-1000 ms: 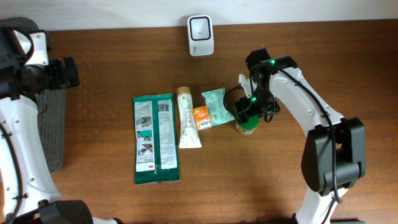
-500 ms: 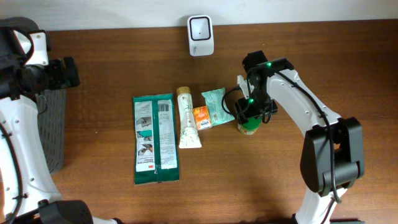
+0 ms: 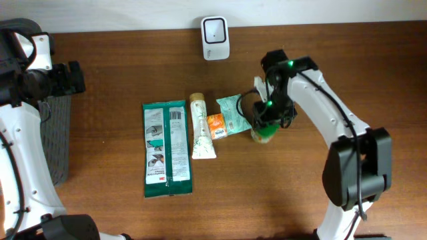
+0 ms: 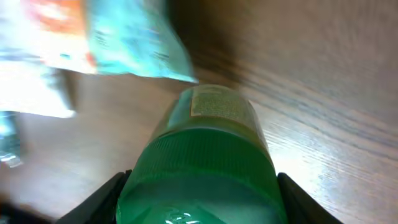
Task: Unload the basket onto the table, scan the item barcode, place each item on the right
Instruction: 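Lift the jar with the right gripper and hold it to the scanner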
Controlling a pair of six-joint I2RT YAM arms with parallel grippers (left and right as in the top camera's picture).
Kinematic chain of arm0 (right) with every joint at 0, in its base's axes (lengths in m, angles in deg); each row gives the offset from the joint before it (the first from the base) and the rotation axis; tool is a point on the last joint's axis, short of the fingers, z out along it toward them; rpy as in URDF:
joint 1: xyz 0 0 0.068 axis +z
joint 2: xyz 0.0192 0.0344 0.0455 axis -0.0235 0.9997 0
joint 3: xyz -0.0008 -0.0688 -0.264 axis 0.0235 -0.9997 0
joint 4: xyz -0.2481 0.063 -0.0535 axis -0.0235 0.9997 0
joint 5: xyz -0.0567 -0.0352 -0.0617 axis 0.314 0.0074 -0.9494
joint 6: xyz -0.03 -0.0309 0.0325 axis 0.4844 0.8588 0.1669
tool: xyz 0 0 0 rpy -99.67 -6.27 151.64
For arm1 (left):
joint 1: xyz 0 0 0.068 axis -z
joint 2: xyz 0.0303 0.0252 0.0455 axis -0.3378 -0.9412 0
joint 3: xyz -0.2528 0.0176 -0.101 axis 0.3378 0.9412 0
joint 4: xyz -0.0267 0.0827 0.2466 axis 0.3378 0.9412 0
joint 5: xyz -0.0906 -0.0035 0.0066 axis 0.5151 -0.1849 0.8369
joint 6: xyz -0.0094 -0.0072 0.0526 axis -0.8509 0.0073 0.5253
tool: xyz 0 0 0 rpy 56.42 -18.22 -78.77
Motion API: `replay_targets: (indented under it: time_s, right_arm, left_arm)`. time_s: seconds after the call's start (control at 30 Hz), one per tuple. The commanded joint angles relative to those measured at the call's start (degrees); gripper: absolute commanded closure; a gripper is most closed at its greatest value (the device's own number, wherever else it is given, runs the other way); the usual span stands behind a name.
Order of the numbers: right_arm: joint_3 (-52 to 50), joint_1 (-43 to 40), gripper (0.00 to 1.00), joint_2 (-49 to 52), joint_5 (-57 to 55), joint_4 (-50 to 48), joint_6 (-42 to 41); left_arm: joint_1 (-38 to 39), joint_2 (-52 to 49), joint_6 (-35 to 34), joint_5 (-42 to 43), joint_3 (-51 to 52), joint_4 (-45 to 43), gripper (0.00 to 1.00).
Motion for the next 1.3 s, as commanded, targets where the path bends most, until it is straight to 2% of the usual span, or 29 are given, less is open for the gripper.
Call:
replay_targets:
  time_s: [0.0, 0.13, 0.17, 0.27, 0.4, 0.63, 0.7, 0.77, 0.8, 0.87, 0.9, 0.93, 1.0, 1.13, 1.17, 1.2, 1.27]
  right_arm:
    - [9.66, -1.11, 0.50, -4.37, 15.96, 0.63, 3.65]
    - [15.28, -9.73, 0.51, -5.22, 49.18, 2.86, 14.12]
    - [15.28, -12.15, 0.52, -6.01, 53.40, 4.37, 15.63]
    - [15.30, -15.13, 0.52, -9.01, 54.58, 7.96, 17.81]
    - [15.30, -15.13, 0.52, -11.54, 53.55, 11.56, 20.11]
    - [15.30, -13.44, 0.55, -11.61, 58.14, 11.04, 20.02]
    - [15.30, -11.04, 0.55, -11.61, 53.53, 6.73, 15.45]
    - [15.32, -6.93, 0.55, -11.61, 40.17, -2.03, 5.01]
    - [15.32, -2.80, 0.55, -11.58, 27.41, -8.04, 0.92]
    - [15.32, 4.17, 0.55, -11.08, 5.07, -14.69, 0.26]
    - [15.32, 9.05, 0.56, -9.57, -10.54, -20.20, 0.42]
    - [15.30, 11.85, 0.58, -7.52, -20.59, -26.10, 2.56]
    - [15.30, 13.44, 0.63, -2.93, -31.28, -40.22, 7.58]
    - [15.30, 11.74, 0.62, 9.14, -31.98, -66.51, 25.62]
    - [15.32, 11.43, 0.57, 13.42, -31.93, -74.62, 35.01]
    - [15.32, 11.45, 0.56, 16.37, -31.76, -78.82, 44.81]
    - [15.30, 11.15, 0.56, 21.22, -31.78, -84.83, 57.09]
  left_arm:
    - [-0.11, 0.90, 0.72, 0.02, -0.31, 0.07, 0.01]
    - [-0.09, 0.90, 0.72, 0.04, -0.31, 0.07, 0.01]
    - [-0.11, 0.90, 0.72, 0.04, -0.31, 0.07, 0.01]
    - [-0.11, 0.90, 0.72, 0.02, -0.31, 0.07, 0.01]
    - [-0.11, 0.90, 0.72, 0.04, -0.31, 0.07, 0.01]
    - [-0.11, 0.90, 0.72, 0.04, -0.31, 0.07, 0.01]
    - [-0.11, 0.90, 0.72, 0.04, -0.31, 0.07, 0.01]
    - [-0.09, 0.90, 0.72, 0.04, -0.31, 0.07, 0.01]
    - [-0.11, 0.90, 0.72, 0.04, -0.31, 0.07, 0.01]
    - [-0.11, 0.90, 0.72, 0.02, -0.31, 0.07, 0.01]
    - [-0.11, 0.90, 0.72, 0.04, -0.31, 0.09, 0.01]
    - [-0.11, 0.90, 0.72, 0.04, -0.31, 0.07, 0.01]
    - [-0.11, 0.90, 0.72, 0.04, -0.31, 0.07, 0.01]
    - [-0.09, 0.90, 0.72, 0.04, -0.31, 0.07, 0.01]
    - [-0.11, 0.90, 0.72, 0.04, -0.31, 0.07, 0.01]
    - [-0.11, 0.90, 0.72, 0.02, -0.31, 0.07, 0.01]
    - [-0.11, 0.90, 0.72, 0.04, -0.31, 0.07, 0.01]
